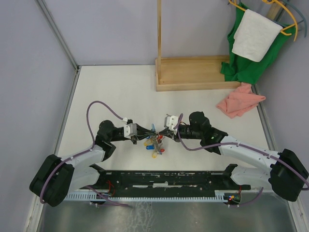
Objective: Put the keys on the keyring
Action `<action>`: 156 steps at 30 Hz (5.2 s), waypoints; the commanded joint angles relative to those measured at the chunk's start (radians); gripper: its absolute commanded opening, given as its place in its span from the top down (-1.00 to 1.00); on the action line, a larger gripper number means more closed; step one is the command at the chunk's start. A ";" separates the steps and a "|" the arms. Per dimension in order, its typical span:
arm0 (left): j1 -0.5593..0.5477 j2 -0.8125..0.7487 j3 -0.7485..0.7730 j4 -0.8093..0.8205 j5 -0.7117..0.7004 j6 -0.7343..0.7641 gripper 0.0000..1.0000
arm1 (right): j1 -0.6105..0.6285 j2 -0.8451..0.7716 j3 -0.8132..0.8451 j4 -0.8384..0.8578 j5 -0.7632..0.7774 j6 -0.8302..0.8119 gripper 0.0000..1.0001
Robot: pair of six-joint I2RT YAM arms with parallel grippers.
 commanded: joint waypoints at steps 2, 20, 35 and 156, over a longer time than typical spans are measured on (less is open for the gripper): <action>-0.013 -0.021 0.039 0.001 -0.097 -0.046 0.95 | -0.006 -0.011 0.051 0.015 -0.022 -0.019 0.98; -0.067 -0.062 0.069 -0.059 -0.380 -0.340 0.95 | 0.043 0.066 0.126 -0.116 0.034 -0.139 0.98; -0.067 0.063 -0.051 0.404 -0.409 -0.522 0.95 | 0.045 0.064 0.055 -0.012 0.125 -0.113 0.98; -0.168 -0.180 0.099 -0.333 -0.431 -0.348 0.37 | 0.040 0.068 0.340 -0.500 0.123 -0.329 0.99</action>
